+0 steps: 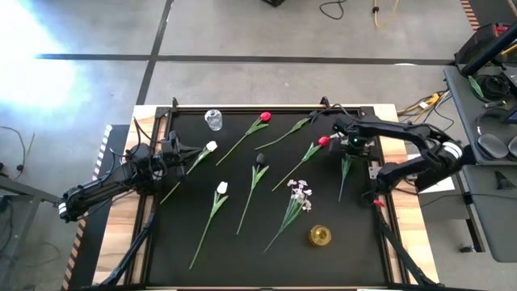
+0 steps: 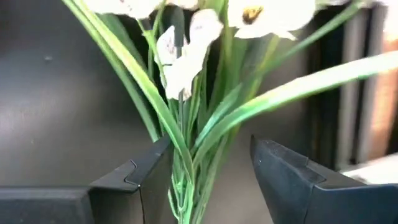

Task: Sort flowers into vase by color
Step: Put the top right white flower into the yellow vase

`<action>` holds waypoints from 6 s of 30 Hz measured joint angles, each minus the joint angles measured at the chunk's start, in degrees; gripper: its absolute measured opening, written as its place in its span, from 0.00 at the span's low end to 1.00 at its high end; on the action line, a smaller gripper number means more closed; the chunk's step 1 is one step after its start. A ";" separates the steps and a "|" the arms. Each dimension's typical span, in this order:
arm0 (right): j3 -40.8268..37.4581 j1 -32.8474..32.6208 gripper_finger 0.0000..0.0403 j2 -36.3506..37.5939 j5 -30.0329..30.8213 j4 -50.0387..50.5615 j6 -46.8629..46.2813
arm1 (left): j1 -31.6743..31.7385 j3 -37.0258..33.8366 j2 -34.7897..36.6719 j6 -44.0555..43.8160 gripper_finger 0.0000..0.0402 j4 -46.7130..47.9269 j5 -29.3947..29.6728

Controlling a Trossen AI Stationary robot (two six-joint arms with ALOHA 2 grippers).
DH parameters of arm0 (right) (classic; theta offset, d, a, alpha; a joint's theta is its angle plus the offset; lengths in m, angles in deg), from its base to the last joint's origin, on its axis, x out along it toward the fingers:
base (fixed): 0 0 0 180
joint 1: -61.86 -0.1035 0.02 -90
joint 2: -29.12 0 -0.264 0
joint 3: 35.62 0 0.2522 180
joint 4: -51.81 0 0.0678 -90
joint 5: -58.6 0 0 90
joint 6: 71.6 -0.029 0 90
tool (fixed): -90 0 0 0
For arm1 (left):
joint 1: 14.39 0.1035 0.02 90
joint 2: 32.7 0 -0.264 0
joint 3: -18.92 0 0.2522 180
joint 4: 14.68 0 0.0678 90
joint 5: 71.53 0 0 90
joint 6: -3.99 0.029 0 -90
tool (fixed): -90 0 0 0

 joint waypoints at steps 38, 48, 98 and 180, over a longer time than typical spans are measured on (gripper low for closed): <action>11.21 -67.38 0.03 27.72 47.99 -3.64 -24.44 | -0.01 0.00 -0.01 0.02 0.00 0.00 -0.02; 32.62 -80.47 0.03 4.90 48.51 15.86 -33.73 | -0.01 0.00 -0.01 0.01 0.00 0.00 0.00; 48.97 -101.26 0.02 -3.91 59.22 36.08 -38.30 | 0.00 0.00 -0.01 0.00 0.00 0.00 0.00; -6.87 -104.67 0.02 17.98 58.65 -72.61 39.09 | -0.01 0.00 -0.01 0.02 0.00 0.00 -0.02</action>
